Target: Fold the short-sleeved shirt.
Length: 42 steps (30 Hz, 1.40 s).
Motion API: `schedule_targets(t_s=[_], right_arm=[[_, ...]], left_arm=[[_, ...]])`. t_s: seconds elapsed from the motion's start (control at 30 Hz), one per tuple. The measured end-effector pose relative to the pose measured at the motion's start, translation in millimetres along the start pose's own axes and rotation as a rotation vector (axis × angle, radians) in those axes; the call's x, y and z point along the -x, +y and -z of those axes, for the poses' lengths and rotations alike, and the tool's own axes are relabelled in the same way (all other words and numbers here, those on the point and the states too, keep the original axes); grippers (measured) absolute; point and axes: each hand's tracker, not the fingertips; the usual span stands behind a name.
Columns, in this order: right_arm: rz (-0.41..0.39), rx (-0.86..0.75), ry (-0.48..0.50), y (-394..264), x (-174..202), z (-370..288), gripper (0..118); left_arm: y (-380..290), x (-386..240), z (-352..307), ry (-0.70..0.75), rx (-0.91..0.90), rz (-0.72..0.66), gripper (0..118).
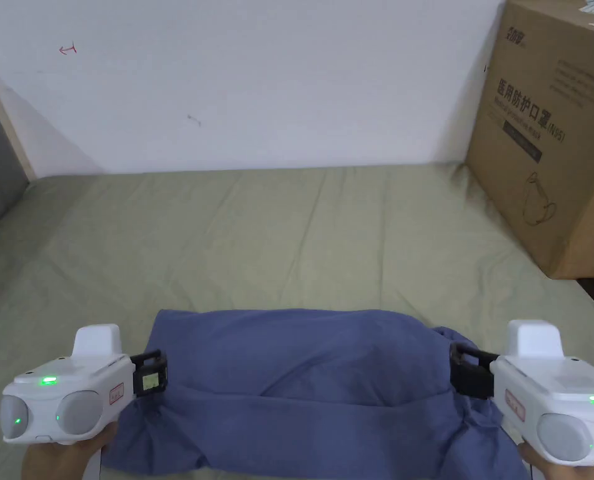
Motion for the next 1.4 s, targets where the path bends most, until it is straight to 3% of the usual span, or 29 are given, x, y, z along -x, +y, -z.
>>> schedule_targets(t_s=[0.3, 0.37, 0.47, 0.53, 0.57, 0.6, 0.63, 0.93, 1.13, 1.17, 1.23, 1.27, 1.3, 1.33, 1.4], right_arm=[[-0.004, -0.211, -0.007, 12.1, 10.7, -102.2, 92], [-0.001, -0.223, -0.009, 8.7, 11.3, -113.0, 88], [0.011, -0.237, -0.006, 1.7, 11.9, -124.5, 69], [0.019, -0.229, 0.014, -2.0, 11.1, -128.8, 64], [0.031, -0.236, 0.022, -4.5, 10.9, -130.5, 48], [0.033, -0.234, 0.016, -6.1, 10.8, -131.6, 18], [0.029, -0.229, 0.010, -6.9, 9.5, -129.8, 0], [0.017, -0.218, 0.010, -3.3, 14.9, -125.8, 0], [0.024, -0.195, 0.007, -1.4, 14.0, -108.5, 0], [0.026, -0.188, 0.005, -2.5, 13.5, -102.3, 0], [0.030, -0.172, 0.004, -3.8, 14.0, -93.4, 0], [0.033, -0.163, 0.002, -4.5, 14.3, -89.1, 0], [0.037, -0.152, 0.003, -6.5, 14.2, -82.7, 0], [0.042, -0.143, 0.004, -7.9, 14.0, -78.0, 0], [0.048, -0.122, 0.003, -10.3, 13.3, -69.1, 0]], left_arm=[[-8.6, -0.6, -97.1, -0.080, -0.274, -0.087, 86], [-16.6, -1.4, -108.7, -0.083, -0.323, -0.089, 81], [-26.6, -3.3, -119.5, -0.093, -0.358, -0.089, 44], [-29.1, -4.2, -121.5, -0.090, -0.356, -0.084, 38], [-30.6, -3.9, -120.7, -0.115, -0.335, -0.081, 18], [-32.1, -3.4, -120.5, -0.123, -0.324, -0.086, 1], [-33.4, -3.6, -120.2, -0.140, -0.310, -0.080, 0], [-33.0, -0.2, -93.3, -0.110, -0.208, -0.049, 0], [-34.3, 23.0, -16.3, -0.081, 0.102, -0.097, 0], [-35.4, 26.1, -4.4, -0.074, 0.166, -0.100, 2], [-44.1, 36.5, 23.9, -0.086, 0.234, -0.146, 18], [-46.6, 40.1, 35.6, -0.080, 0.283, -0.162, 32], [-51.0, 43.6, 46.3, -0.062, 0.303, -0.175, 55], [-54.4, 45.6, 55.8, -0.037, 0.327, -0.168, 71], [-64.8, 49.1, 68.7, 0.006, 0.364, -0.170, 88]])
